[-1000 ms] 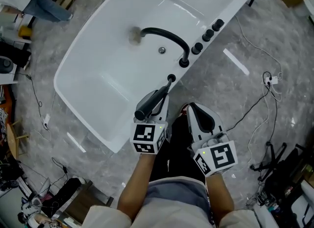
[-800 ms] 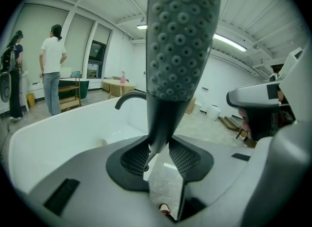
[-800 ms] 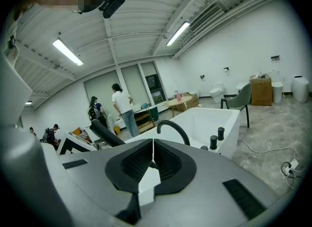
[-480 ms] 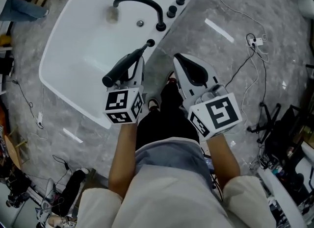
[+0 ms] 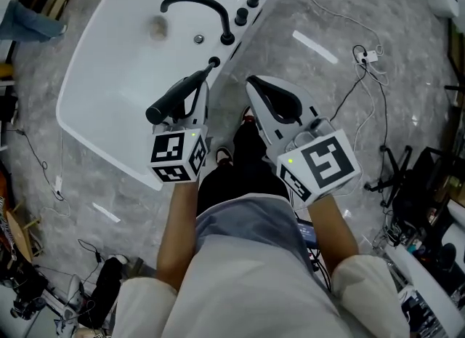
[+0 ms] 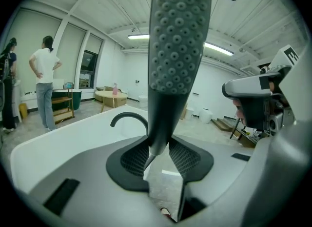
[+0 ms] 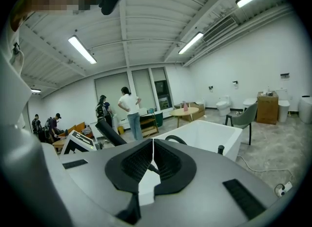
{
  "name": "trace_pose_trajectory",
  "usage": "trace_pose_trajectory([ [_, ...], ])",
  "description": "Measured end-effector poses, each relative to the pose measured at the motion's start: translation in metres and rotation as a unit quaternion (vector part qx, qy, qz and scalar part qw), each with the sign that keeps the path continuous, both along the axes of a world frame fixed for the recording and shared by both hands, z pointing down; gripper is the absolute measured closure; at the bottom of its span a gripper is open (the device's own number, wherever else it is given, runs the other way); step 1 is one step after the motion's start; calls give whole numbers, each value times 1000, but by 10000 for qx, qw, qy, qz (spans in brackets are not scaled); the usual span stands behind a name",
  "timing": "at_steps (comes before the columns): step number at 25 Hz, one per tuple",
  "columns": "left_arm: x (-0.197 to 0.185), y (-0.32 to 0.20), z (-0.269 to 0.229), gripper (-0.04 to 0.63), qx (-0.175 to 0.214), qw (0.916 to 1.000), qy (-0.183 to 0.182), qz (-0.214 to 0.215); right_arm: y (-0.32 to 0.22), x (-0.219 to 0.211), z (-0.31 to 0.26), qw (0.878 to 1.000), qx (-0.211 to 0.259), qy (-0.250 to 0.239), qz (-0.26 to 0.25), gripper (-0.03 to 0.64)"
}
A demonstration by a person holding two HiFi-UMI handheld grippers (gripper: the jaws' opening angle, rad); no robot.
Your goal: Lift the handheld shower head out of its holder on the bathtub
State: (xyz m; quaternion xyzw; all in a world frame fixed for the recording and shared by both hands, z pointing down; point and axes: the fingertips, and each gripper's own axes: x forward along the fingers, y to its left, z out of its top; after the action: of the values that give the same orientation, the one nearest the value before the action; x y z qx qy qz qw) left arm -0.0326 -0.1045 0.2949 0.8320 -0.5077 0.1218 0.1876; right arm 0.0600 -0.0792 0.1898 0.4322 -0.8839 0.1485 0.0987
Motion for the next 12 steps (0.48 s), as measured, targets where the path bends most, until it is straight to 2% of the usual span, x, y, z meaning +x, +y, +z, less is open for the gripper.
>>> trace_pose_trajectory([
  [12, -14, 32, -48, 459, 449, 9989, 48, 126, 38, -14, -40, 9989, 432, 57, 145, 598],
])
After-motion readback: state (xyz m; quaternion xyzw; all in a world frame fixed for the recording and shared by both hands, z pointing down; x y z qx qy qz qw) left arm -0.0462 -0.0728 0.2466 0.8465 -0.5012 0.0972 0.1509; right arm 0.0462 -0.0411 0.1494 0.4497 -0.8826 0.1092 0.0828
